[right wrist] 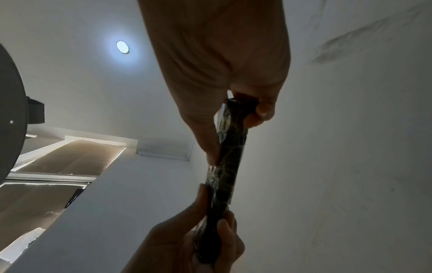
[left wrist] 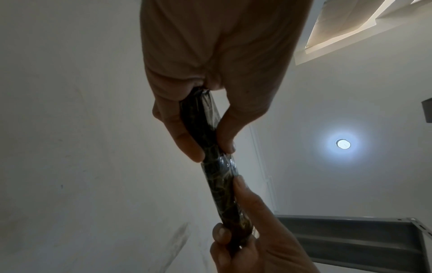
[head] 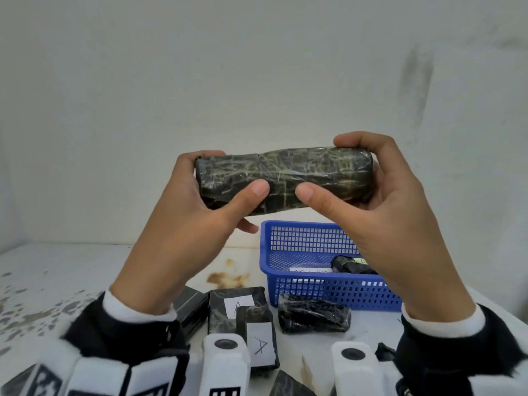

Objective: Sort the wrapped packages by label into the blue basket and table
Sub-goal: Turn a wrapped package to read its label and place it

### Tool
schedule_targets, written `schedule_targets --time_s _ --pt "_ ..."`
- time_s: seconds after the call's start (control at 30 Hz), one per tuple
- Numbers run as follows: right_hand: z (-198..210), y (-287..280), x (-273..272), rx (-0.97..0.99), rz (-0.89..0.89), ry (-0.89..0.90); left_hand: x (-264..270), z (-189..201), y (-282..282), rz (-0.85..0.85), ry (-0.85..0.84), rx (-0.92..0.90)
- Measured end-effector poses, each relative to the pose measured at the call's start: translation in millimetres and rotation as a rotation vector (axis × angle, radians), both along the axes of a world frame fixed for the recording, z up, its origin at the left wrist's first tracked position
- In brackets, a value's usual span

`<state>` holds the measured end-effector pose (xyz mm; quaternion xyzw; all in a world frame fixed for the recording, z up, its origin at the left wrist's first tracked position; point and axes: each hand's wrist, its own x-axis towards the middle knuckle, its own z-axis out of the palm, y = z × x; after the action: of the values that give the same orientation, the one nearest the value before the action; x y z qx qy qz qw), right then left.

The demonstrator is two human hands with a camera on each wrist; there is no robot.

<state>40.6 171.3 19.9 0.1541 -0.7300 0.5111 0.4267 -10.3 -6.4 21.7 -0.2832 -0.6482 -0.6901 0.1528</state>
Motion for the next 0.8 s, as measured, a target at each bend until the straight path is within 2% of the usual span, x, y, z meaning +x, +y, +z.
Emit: schedule_targets --time_s 0.33,0.63,0.8 --pt "-1.7 -4.9 -1.4 -0.009 -0.027 0.009 -2.2 -0.2 -0.3 0.005 0.017 0.016" --pt "-3.5 -6.7 -3.7 -0.030 -0.006 0.040 -7.6 -4.4 2.9 0.092 0.009 -0.050" --pt "-3.2 -4.8 -4.5 -0.037 0.005 0.046 -9.0 -3.8 -0.5 0.086 -0.009 -0.076"
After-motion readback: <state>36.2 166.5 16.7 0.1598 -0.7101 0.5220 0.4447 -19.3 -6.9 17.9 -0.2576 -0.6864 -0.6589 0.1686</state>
